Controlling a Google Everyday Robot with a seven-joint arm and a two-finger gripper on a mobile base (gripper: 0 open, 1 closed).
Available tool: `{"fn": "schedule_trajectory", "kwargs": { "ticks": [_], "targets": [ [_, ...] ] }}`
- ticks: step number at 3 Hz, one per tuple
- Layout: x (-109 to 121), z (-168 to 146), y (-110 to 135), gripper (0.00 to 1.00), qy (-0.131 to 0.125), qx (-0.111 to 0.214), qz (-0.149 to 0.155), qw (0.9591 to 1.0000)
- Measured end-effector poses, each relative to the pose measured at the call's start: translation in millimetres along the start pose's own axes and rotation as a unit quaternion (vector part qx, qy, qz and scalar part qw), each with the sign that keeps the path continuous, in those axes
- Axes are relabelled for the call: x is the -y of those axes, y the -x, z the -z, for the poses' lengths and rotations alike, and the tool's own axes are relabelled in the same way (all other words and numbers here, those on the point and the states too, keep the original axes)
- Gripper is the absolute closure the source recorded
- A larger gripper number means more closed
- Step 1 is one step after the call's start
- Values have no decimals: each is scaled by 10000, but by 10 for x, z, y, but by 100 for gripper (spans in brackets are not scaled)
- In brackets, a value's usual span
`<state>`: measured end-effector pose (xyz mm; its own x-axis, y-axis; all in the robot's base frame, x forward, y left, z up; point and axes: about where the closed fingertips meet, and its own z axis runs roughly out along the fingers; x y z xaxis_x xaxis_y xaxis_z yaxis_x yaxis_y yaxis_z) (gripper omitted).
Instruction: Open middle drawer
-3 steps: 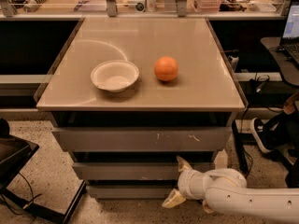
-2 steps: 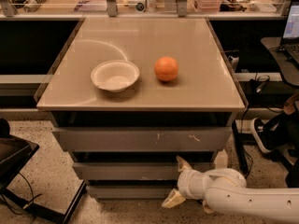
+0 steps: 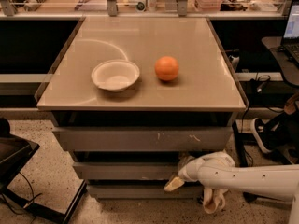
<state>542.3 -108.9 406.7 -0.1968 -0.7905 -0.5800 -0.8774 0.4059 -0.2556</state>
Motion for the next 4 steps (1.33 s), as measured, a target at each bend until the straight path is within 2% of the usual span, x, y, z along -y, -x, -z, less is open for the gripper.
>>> {"fn": "schedule_trajectory", "kwargs": {
  "ticks": [1,2,3,4],
  "targets": [
    [272,-10,61,0,-201,43,-12,9998],
    [255,-13,58,0,-187,40,-11,9998],
    [255,-13,58,17,-187,40,-11,9998],
    [255,-14,58,41,-187,40,-11,9998]
  ]
}}
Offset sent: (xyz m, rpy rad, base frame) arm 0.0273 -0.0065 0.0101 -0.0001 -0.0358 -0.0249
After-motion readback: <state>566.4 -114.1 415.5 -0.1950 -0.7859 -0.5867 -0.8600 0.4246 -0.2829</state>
